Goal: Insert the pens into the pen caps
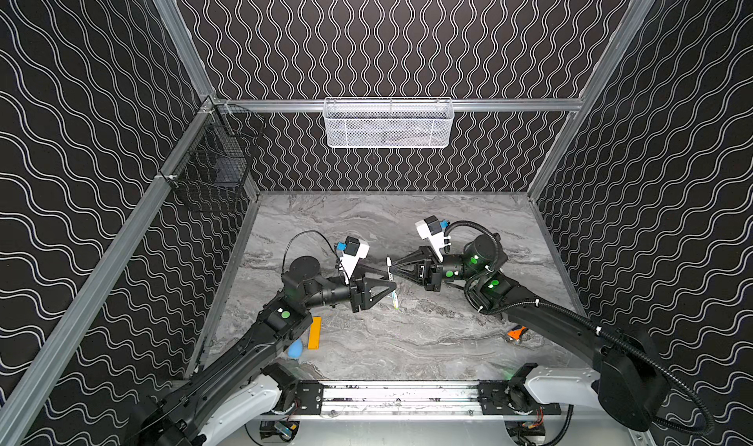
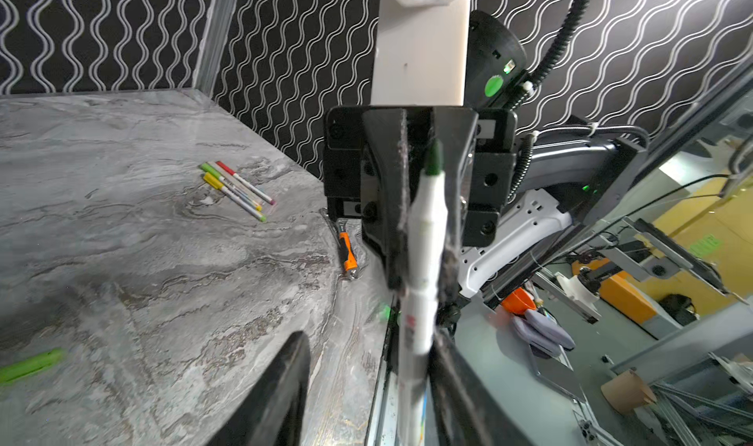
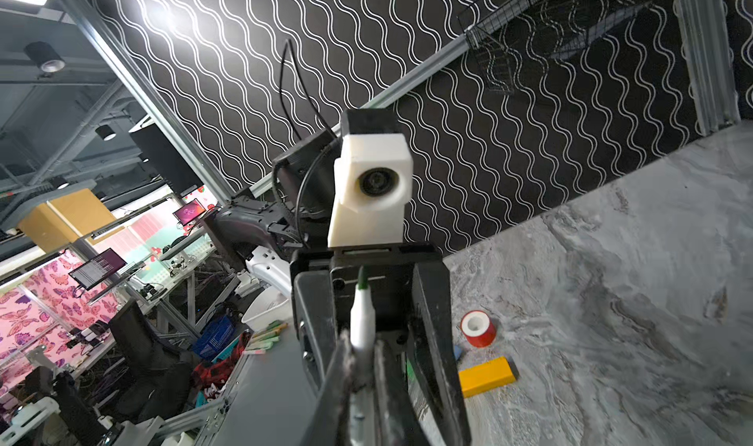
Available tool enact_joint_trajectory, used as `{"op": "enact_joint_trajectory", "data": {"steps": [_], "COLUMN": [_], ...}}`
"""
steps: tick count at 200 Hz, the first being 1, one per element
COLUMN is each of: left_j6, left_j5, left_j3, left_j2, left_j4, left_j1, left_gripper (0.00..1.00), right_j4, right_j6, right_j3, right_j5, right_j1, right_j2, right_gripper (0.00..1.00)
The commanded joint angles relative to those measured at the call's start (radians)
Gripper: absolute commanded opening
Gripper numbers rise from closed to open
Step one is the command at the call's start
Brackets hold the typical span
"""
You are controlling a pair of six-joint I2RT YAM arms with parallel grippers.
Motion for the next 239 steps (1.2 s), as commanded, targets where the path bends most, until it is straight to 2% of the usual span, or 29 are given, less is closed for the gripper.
{"op": "enact_joint_trajectory", "data": {"steps": [1,24,74,88,102,110,126,139,166,183,199,215,239], "left_j6": [-0.046,-0.051,-0.039,-0.031,-0.013,-0.003,0.050,0.109,0.219,0.285,0.322,0.324,0.320], "left_j5": [0.050,0.084,0.084,0.073,0.061,0.043,-0.030,-0.073,-0.148,-0.157,-0.167,-0.127,-0.149], "left_j3": [-0.003,-0.002,-0.004,-0.001,0.010,0.021,0.060,0.105,0.191,0.229,0.252,0.237,0.208], "left_j2": [0.014,0.026,0.013,0.005,-0.002,-0.010,-0.034,-0.051,-0.088,-0.120,-0.156,-0.196,-0.228], "left_j4": [0.120,0.145,0.132,0.108,0.065,0.015,-0.167,-0.354,-0.705,-0.861,-0.939,-0.909,-0.883], "left_j1": [0.000,-0.002,-0.002,-0.003,-0.002,-0.001,0.009,0.029,0.135,0.211,0.250,0.252,0.253], "left_gripper": [0.42,0.39,0.12,0.02,0.00,0.00,0.00,0.00,0.00,0.00,0.00,0.00,0.00], "right_j4": [0.136,0.158,0.221,0.226,0.212,0.184,0.062,-0.089,-0.442,-0.603,-0.732,-0.873,-1.038], "right_j6": [0.044,0.045,0.067,0.071,0.068,0.066,0.035,-0.027,-0.169,-0.199,-0.216,-0.250,-0.304], "right_j3": [-0.010,-0.017,-0.030,-0.030,-0.027,-0.022,-0.009,0.018,0.105,0.166,0.245,0.333,0.468], "right_j5": [-0.014,-0.009,-0.001,0.002,0.009,0.022,0.075,0.118,0.250,0.317,0.360,0.421,0.504], "right_j1": [0.005,0.004,0.006,0.006,0.006,0.004,-0.008,-0.019,-0.036,-0.063,-0.085,-0.097,-0.104], "right_j2": [-0.004,0.003,0.036,0.045,0.052,0.055,0.054,0.055,0.101,0.171,0.263,0.368,0.520], "right_gripper": [0.11,0.11,0.11,0.12,0.15,0.22,0.38,0.47,0.58,0.61,0.64,0.67,0.71]}}
